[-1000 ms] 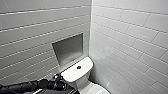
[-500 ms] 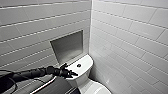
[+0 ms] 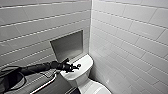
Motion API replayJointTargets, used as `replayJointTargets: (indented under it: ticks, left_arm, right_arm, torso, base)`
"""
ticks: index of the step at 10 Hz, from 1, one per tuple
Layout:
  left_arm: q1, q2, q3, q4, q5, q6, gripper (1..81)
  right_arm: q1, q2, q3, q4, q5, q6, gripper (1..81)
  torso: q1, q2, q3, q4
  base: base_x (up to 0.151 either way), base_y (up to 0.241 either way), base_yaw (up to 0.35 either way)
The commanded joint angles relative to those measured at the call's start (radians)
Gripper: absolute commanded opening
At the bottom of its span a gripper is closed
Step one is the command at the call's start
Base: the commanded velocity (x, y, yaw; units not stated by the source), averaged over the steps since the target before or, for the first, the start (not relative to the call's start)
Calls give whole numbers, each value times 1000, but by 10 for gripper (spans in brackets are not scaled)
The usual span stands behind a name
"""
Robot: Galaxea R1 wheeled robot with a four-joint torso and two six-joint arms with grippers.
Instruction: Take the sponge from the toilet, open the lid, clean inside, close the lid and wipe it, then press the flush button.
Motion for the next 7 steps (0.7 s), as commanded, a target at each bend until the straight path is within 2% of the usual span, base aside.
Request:
replayJointTargets:
  ticks: [1,2,3,7]
  left_arm:
    - [-195,55,-93,-26,40,-50,811]
    - [-206,86,-138,-24,43,-50,811]
    - [-212,114,-173,-18,43,-52,10]
    - [-220,192,-312,-4,41,-50,10]
  right_arm:
    - [16,-14,19,37,-63,1,10]
    - [16,-1,15,40,-64,1,10]
    - [14,6,9,40,-64,1,10]
    - [17,23,3,42,-64,3,10]
  torso:
    - [0,0,0,0]
    - [0,0,0,0]
    - [0,0,0,0]
    - [0,1,0,0]
  base:
    - [0,0,0]
    - [0,0,0]
    - [0,0,0]
    - [0,0,0]
